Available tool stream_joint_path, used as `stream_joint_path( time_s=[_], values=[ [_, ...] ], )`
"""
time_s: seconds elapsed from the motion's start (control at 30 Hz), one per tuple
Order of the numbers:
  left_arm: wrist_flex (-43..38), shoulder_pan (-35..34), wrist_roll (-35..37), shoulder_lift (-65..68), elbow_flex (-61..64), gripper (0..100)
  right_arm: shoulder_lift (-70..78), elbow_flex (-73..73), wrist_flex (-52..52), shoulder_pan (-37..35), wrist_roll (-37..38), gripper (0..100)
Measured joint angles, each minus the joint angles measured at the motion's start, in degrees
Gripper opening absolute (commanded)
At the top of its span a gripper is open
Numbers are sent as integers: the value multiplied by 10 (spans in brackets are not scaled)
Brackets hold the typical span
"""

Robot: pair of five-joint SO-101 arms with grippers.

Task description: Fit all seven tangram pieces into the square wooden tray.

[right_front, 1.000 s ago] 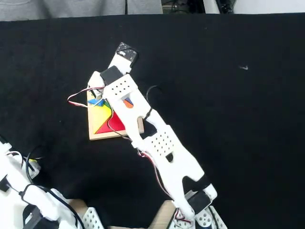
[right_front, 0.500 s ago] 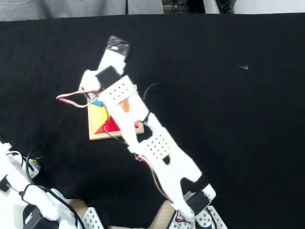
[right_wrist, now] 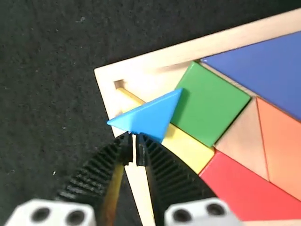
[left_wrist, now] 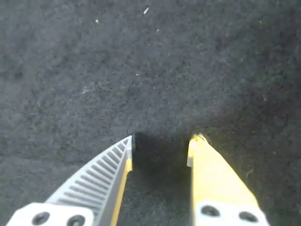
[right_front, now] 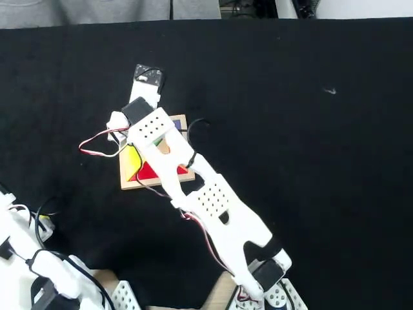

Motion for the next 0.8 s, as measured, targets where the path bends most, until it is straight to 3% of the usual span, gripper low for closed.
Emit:
stream_joint_path(
  time_s=[0.6,0.8],
  values=[
    [0,0,0,0,0,191,1,-28,-40,20,33,11],
    [0,0,0,0,0,191,1,-62,40,20,34,11]
  ],
)
